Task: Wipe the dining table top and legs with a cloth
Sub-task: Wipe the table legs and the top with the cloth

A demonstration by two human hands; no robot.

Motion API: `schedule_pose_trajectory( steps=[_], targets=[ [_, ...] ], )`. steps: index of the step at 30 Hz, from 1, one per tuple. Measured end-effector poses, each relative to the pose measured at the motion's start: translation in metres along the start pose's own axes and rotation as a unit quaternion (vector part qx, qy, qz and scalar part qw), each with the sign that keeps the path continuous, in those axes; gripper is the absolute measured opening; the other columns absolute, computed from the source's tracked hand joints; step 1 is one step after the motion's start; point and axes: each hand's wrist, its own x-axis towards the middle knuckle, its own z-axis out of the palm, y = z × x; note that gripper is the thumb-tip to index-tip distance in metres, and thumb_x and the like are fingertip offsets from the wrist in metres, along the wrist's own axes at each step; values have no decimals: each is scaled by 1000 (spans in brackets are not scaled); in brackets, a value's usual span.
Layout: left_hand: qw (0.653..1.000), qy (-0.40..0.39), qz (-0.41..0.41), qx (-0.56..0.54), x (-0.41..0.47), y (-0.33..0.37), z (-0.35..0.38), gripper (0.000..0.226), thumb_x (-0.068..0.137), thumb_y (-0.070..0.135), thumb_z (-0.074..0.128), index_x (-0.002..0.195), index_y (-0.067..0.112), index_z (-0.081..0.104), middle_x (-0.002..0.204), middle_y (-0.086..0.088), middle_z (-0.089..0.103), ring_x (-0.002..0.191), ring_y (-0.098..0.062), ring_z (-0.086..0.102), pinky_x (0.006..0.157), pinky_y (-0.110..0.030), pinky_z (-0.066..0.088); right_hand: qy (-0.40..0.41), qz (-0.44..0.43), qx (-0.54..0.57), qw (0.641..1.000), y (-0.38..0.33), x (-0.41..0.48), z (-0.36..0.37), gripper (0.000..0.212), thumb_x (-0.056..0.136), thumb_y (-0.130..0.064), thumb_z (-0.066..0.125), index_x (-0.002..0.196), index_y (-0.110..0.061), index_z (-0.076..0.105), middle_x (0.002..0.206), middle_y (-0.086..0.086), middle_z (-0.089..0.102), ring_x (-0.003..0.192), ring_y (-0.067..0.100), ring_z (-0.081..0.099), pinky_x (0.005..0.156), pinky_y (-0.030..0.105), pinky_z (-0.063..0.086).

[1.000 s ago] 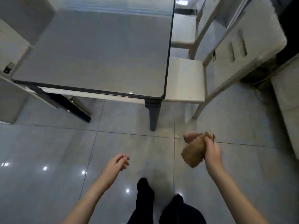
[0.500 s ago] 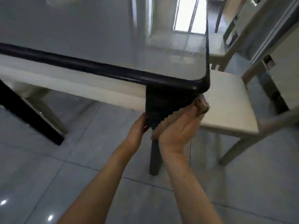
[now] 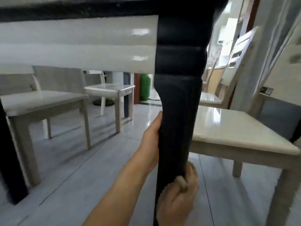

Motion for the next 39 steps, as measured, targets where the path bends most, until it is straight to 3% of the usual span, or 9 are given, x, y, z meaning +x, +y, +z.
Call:
schedule_pose_trajectory(
  steps=[4,7,16,20,23,26,31,34,39],
  targets=[
    [998,-2,-24,-62,0,6,2,42,93,39,43,91,17,79,103,-10,74,92,-20,71,83,-29,57,14,-76,21,997,-113,102,18,59,98,-55,29,137,-14,45,141,2,46,124,13,51,101,31,46],
    [995,19,-42,-84,1,6,5,40,98,32,42,101,8,74,100,-11,70,80,-17,69,69,-22,57,44,-116,-22,992,-168,159,33,59,97,-50,24,134,-10,47,137,4,49,120,17,55,99,37,49],
    [998,-36,-42,-8,2,2,-6,42,99,42,38,90,17,71,81,1,76,73,-10,73,71,-23,58,32,-104,-121,987,-66,41,15,73,100,-56,22,142,1,40,144,20,42,129,26,42,96,36,42],
    [998,-40,-39,36,1,9,-4,33,101,39,39,87,24,65,77,7,73,69,-5,67,63,-19,53,-51,-103,-94,989,-17,7,-9,71,101,-51,24,136,7,46,138,29,46,129,31,41,104,11,30],
    [998,-40,-36,14,6,16,-2,32,105,26,27,102,15,57,100,-1,58,81,-7,54,60,-7,42,-32,-44,-30,998,-32,19,-4,54,100,-45,30,137,-8,45,143,13,42,127,28,48,96,8,34],
    [999,-34,-33,24,14,20,10,40,106,18,18,82,14,49,84,-3,46,73,-8,44,55,-9,40,-8,-63,-23,998,-83,76,7,49,101,-43,34,137,-11,43,141,4,42,120,17,52,84,2,36],
    [999,-40,20,21,31,-14,-13,40,105,13,21,110,1,59,104,-8,53,70,-5,43,65,-14,38,-16,-168,4,986,-127,144,14,51,100,-42,38,137,-8,45,134,8,48,115,11,53,89,-1,35],
    [978,-60,85,181,19,-40,-39,24,102,31,42,118,18,54,118,0,63,94,-11,64,84,-21,52,-14,-175,-7,984,-102,122,13,62,97,-49,37,140,-5,41,138,12,45,120,22,55,96,20,47],
    [955,-106,83,264,-7,-85,-71,53,84,54,55,130,30,48,119,4,65,111,-8,62,99,-35,51,-37,-157,-35,986,-25,39,-2,63,99,-48,36,146,-6,34,148,13,38,132,27,45,100,24,46]
  ],
)
